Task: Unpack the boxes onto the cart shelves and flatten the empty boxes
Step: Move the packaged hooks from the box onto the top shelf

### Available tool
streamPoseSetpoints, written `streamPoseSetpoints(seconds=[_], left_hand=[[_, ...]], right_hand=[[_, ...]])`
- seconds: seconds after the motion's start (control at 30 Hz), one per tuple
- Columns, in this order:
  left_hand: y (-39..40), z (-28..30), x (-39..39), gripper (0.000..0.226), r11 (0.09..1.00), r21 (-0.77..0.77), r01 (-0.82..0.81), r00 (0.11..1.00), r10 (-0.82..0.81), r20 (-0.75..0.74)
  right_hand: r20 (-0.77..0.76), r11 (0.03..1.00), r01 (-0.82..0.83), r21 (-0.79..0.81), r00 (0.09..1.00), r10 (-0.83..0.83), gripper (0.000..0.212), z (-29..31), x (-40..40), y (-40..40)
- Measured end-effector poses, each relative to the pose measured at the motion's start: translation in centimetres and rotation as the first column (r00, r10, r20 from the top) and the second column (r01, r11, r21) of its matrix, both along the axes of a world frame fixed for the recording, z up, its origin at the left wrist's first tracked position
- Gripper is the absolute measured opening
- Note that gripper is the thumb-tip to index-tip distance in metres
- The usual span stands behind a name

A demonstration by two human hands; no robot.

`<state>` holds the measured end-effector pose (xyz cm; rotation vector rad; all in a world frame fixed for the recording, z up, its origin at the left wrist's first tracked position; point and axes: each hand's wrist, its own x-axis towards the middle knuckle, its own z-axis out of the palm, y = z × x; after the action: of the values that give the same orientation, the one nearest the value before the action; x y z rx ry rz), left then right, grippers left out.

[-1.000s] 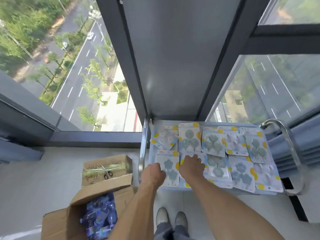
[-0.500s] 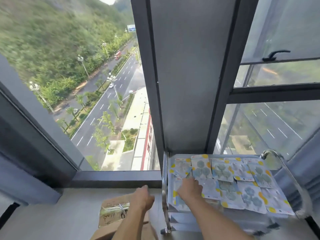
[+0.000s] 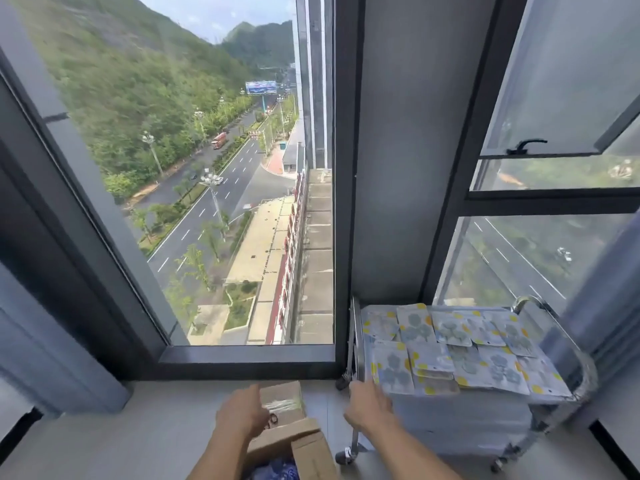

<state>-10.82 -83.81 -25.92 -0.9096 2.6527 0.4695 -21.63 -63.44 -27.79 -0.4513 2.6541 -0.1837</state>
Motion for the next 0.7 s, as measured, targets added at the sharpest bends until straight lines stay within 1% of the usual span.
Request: streamPoseSetpoints(seconds=[0.07, 0.13, 0.27, 0.33, 0.37, 0.43, 0.53, 0.6, 0.7], left_hand=[[-0.3, -0.3, 2.8, 0.032, 0.998, 0.04, -0.048, 0.999, 0.048, -0.02], [-0.4, -0.5, 5.0, 0.035, 0.995, 0.069, -0.075, 0.995, 0.079, -0.062], [-0.1, -1.2, 7.5, 0.05, 0.979, 0.165, -0.122, 0.986, 0.139, -0.095], [0.2, -2.0, 8.3, 0.057, 0.972, 0.18, -0.15, 0.982, 0.167, -0.083], [0.4, -2.7, 8.8, 0.055, 0.974, 0.163, -0.156, 0.984, 0.167, -0.054], [0.7, -4.4, 10.0, 0.043, 0.981, 0.116, -0.157, 0.987, 0.158, -0.001], [1.1, -7.1, 11.7, 0.025, 0.975, 0.142, -0.17, 0.981, 0.153, 0.121], [0.6, -9.8, 12.7, 0.014, 0.967, 0.153, -0.204, 0.968, 0.176, 0.178], [-0.2, -14.8, 13.9, 0.015, 0.955, 0.193, -0.226, 0.954, 0.177, 0.241]], right_hand=[[0.019, 1.0, -0.009, 0.019, 1.0, 0.009, 0.038, -0.2, 1.6, -0.1], [0.022, 1.0, -0.015, 0.023, 1.0, 0.014, 0.039, -0.2, 2.5, -0.2], [0.043, 1.0, -0.017, -0.016, 0.999, 0.018, 0.037, -0.3, 3.2, -0.7], [0.058, 0.999, -0.008, -0.044, 0.998, 0.011, 0.034, -1.1, 3.6, -1.0], [0.065, 0.999, -0.017, -0.042, 0.998, 0.019, 0.033, -1.9, 3.9, -1.2], [0.082, 0.998, -0.053, -0.018, 0.995, 0.054, 0.03, -3.6, 4.9, -1.8], [0.135, 0.998, -0.062, -0.017, 0.989, 0.064, 0.024, -6.5, 7.1, -2.6], [0.18, 0.997, -0.069, -0.034, 0.981, 0.074, 0.026, -9.3, 8.1, -3.5], [0.286, 0.997, -0.075, 0.0, 0.956, 0.072, 0.029, -14.5, 9.4, -4.4]])
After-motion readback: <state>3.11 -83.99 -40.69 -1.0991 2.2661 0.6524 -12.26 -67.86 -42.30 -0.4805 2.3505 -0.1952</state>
